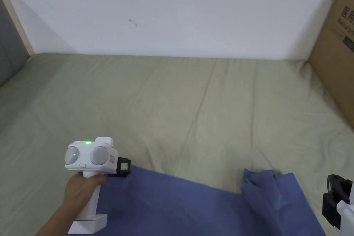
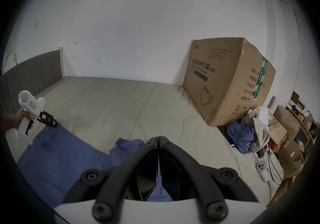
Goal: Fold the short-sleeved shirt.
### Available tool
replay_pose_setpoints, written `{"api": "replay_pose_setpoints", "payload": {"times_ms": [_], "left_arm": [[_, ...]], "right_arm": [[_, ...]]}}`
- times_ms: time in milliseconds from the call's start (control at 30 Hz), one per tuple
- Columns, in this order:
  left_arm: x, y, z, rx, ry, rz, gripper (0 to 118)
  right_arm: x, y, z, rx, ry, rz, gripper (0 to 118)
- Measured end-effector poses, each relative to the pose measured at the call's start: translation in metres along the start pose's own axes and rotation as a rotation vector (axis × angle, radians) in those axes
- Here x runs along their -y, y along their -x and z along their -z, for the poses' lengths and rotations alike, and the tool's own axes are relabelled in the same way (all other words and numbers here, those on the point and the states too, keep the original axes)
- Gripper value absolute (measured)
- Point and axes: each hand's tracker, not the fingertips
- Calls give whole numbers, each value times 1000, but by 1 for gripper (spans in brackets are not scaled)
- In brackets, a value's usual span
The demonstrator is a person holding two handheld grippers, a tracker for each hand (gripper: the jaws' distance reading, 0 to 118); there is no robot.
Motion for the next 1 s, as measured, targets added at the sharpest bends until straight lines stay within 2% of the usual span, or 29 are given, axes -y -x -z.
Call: {"api": "replay_pose_setpoints", "payload": {"times_ms": [67,100,133,167,200,233,300,367,400,433,500,533,567,700,833,900,933,967,1000], "left_arm": [[7,-6,2,18,8,21,56],[9,-10,-2,-17,-29,39,44],[11,-12,-4,9,-20,36,29],[12,-14,-4,14,-31,45,29],[14,-17,-6,23,-43,62,23],[15,-18,-10,64,-55,73,5],[18,-25,-28,22,-100,92,3],[22,-26,-47,39,-156,87,3],[23,-24,-57,44,-162,68,3],[24,-22,-65,59,-178,58,3],[28,-22,-83,66,-195,67,3],[31,-22,-93,66,-208,74,3],[32,-22,-103,70,-210,77,3],[38,-24,-129,77,-232,78,3],[42,-25,-138,80,-242,78,3],[43,-26,-140,76,-239,82,3],[43,-24,-137,74,-238,83,3],[43,-21,-133,75,-237,82,3],[44,-20,-134,75,-237,79,3]], "right_arm": [[3,-1,6,2,16,0,0],[6,-3,7,1,25,5,0],[7,-5,10,-2,34,17,0],[9,-7,12,-2,45,26,0],[10,-8,16,1,56,23,0],[12,-12,19,6,70,25,0],[16,-20,29,6,109,52,0],[19,-26,40,-8,188,66,3],[23,-30,47,0,220,79,10],[26,-33,53,4,236,89,33],[34,-38,70,-18,318,77,65],[40,-39,78,-27,346,80,76],[45,-40,86,-34,376,74,77],[70,-39,124,-53,503,72,77],[93,-27,146,-65,612,96,66],[98,-19,147,-74,608,87,51],[98,-17,140,-77,579,99,31],[96,-15,136,-69,565,117,5],[95,-15,134,-74,564,106,2]]}}
